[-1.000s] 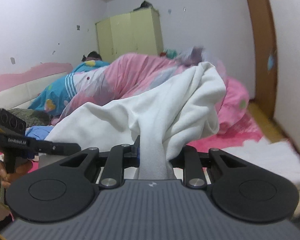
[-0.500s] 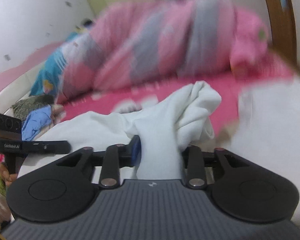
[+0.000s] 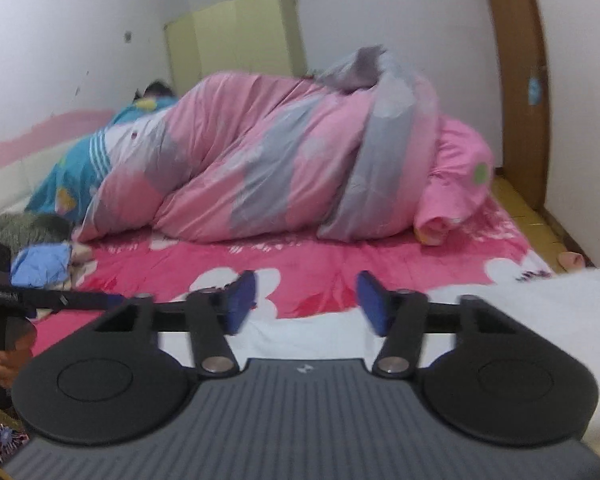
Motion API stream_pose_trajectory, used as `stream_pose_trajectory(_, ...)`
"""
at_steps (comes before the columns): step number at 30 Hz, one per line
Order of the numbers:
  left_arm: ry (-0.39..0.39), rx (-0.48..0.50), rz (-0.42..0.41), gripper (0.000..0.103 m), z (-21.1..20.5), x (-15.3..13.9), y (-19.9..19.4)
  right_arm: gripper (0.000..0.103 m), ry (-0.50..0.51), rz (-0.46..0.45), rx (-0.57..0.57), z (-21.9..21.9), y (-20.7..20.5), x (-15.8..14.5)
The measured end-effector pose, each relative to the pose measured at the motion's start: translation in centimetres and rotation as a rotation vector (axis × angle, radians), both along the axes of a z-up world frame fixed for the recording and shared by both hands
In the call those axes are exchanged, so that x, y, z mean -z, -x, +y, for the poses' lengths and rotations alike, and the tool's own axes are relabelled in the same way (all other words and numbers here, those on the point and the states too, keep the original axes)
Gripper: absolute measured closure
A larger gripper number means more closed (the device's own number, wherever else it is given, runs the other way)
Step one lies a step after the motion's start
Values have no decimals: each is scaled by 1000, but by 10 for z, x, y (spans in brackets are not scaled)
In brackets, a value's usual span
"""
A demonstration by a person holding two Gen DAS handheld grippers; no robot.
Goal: Fold clothes
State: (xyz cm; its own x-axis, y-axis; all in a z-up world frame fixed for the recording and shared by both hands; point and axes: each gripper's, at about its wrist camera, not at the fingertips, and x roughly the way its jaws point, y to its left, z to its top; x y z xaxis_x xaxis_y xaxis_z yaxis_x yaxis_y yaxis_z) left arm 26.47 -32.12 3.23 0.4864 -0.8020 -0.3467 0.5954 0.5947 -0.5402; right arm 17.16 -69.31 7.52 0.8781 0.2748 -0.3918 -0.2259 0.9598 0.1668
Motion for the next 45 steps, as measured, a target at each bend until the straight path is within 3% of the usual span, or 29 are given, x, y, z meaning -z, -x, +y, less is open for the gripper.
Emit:
stream_pose_trajectory(1,-35,-10,12,49,-9,7,-8,66,5,28,-18,6,-14,7)
stream_pose_trajectory(3,-96,-44,32,60,-18,25,-23,69,31,123,-11,11,-46,30)
stream_pose_trajectory(4,-119,-61,42,61,-20,34,-29,75,56,187,23,9,-61,47)
stream_pose_trajectory(5,-144,-81,53,58,-21,42,-35,81,43,255,64,2,-72,65)
stream_pose_trajectory(6,-165,-104,71,48,-20,46,-40,87,25,317,102,-6,-81,82)
stream_pose_trajectory(8,-137,-109,109,46,-9,50,-45,97,-29,299,158,-20,-75,82)
stream_pose_trajectory(12,-114,-140,75,46,14,35,-38,90,7,203,318,-34,-25,51)
stream_pose_trajectory(15,-112,-136,31,43,25,22,-25,90,-24,128,263,-34,37,26)
stream_pose_trajectory(18,-160,-120,7,43,18,15,-17,90,-42,109,116,-2,88,21)
stream_pose_trajectory(22,-228,-101,13,43,-2,23,-16,90,-33,239,-86,65,132,66)
stream_pose_trajectory(24,-245,-99,15,43,-6,26,-18,90,54,239,-169,98,166,71)
stream_pose_trajectory(27,-254,-100,17,43,-9,26,-23,90,16,260,-298,120,188,58)
stream_pose_trajectory(31,-246,-123,19,43,-1,19,-22,90,220,49,-228,149,194,32)
stream_pose_trajectory(34,-221,-124,55,43,15,19,-18,88,333,-45,-172,168,169,40)
stream_pose_trajectory(36,-215,-122,83,43,29,23,-17,88,383,9,-172,179,143,61)
stream_pose_trajectory(38,-195,-111,118,43,46,28,-18,86,385,136,-221,179,139,82)
stream_pose_trajectory(40,-164,-97,165,41,64,34,-20,87,300,221,-329,179,158,89)
stream_pose_trajectory(42,-126,-74,228,38,77,43,-25,86,233,232,-389,177,188,87)
stream_pose_trajectory(44,-94,-54,293,37,78,51,-30,80,288,128,-326,175,219,80)
stream_pose_trajectory(45,-76,-44,327,37,78,56,-33,67,343,52,-272,174,233,78)
